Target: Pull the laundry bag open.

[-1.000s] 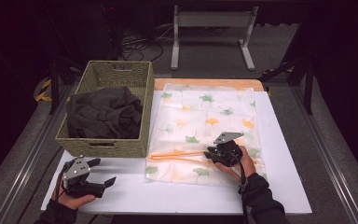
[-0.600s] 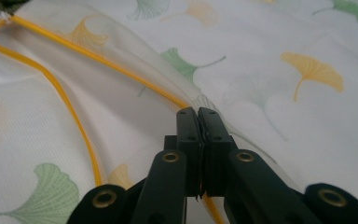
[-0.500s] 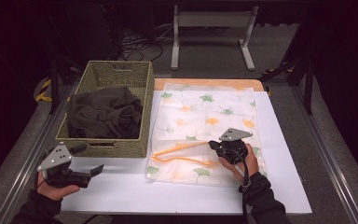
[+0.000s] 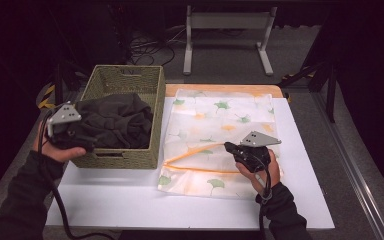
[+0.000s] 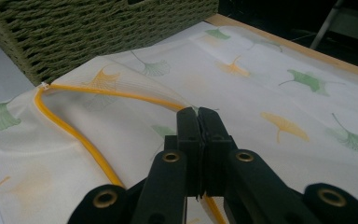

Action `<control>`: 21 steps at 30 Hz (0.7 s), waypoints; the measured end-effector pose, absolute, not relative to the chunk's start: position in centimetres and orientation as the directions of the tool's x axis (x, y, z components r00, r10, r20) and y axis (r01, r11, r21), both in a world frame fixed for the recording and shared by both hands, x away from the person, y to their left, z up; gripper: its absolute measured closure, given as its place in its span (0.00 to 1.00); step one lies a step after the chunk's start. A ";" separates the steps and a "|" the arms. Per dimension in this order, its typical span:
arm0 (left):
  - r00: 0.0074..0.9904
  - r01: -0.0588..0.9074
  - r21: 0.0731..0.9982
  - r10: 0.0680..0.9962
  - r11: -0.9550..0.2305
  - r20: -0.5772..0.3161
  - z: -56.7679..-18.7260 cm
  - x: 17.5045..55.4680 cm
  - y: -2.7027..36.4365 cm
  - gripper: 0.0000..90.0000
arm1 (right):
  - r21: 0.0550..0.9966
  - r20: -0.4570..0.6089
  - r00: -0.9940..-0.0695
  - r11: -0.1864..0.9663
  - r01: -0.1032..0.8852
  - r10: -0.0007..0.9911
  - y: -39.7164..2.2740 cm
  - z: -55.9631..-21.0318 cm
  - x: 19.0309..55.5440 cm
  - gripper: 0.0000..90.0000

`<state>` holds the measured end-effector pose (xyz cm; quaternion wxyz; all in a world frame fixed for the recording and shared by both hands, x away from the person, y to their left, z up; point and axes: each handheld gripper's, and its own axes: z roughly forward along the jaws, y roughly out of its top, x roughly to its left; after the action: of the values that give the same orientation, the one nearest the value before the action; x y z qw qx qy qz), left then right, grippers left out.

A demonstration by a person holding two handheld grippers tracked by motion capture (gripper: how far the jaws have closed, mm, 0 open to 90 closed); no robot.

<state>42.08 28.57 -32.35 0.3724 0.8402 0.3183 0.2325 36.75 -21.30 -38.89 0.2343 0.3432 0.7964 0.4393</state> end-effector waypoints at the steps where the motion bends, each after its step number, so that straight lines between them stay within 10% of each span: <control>1: 0.689 0.362 0.774 0.708 -0.520 0.154 -32.4 42.1 28.6 0.05 | 0.861 -0.072 -0.655 0.378 0.341 0.753 -21.3 -38.9 36.8 0.99; 21: 0.769 0.596 0.468 0.632 -0.653 -0.097 -38.7 52.2 23.6 0.00 | 0.829 -0.038 -0.699 0.414 0.377 0.714 -20.8 -40.6 37.2 0.98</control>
<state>52.17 23.61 -38.73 0.2436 0.9083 0.3380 0.0374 37.18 -20.81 -40.64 0.1977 0.3339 0.8171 0.4263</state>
